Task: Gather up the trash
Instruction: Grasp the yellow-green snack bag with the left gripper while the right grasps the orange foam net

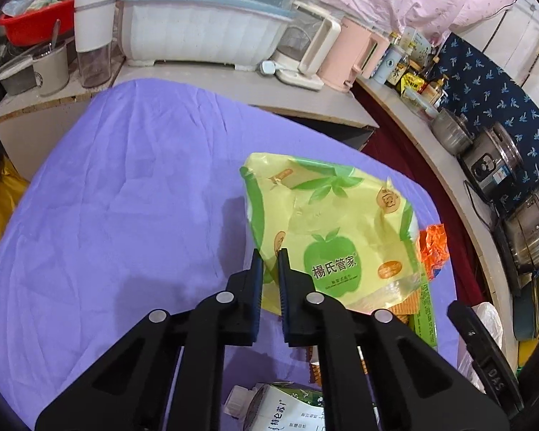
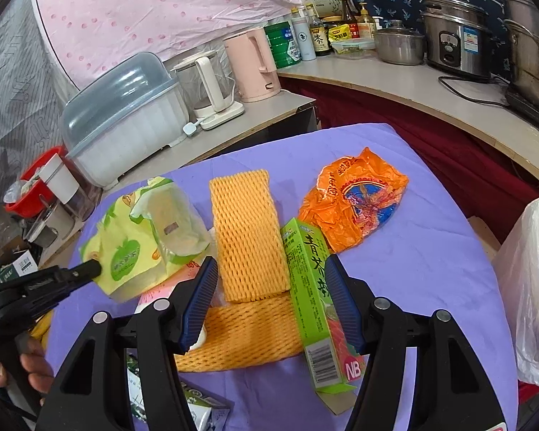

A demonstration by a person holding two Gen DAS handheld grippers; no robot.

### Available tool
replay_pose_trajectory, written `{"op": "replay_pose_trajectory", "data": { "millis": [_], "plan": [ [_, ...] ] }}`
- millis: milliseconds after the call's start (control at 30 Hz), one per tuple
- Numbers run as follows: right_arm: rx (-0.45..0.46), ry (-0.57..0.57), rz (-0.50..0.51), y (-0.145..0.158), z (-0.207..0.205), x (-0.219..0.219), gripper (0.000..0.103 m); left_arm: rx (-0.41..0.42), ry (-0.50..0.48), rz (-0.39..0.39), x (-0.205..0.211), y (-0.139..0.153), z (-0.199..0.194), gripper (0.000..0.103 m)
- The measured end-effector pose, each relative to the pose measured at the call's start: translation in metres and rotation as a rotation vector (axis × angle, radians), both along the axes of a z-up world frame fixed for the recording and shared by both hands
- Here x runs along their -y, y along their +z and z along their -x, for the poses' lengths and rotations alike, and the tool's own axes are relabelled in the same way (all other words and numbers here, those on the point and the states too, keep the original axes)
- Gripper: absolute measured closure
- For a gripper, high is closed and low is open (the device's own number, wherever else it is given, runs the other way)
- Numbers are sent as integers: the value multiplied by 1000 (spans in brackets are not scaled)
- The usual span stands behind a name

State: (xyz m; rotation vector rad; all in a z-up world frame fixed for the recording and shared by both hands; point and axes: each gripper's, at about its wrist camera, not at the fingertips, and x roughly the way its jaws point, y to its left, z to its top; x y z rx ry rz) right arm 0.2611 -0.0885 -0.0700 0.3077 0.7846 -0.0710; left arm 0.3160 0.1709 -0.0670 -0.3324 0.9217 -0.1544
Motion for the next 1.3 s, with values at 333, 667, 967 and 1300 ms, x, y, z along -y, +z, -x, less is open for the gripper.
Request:
{"op": "replay_pose_trajectory", "data": {
  "millis": [333, 667, 967, 1300],
  "plan": [
    [-6, 26, 10, -3, -37, -11, 43, 83, 85, -12, -31, 30, 7, 97],
    [-69, 50, 18, -25, -80, -12, 51, 77, 112, -23, -44, 25, 3, 97],
    [-82, 72, 6, -35, -75, -15, 95, 61, 94, -30, -36, 18, 4, 97],
    [39, 23, -16, 23, -29, 10, 96, 104, 70, -19, -21, 45, 31, 97]
  ]
}}
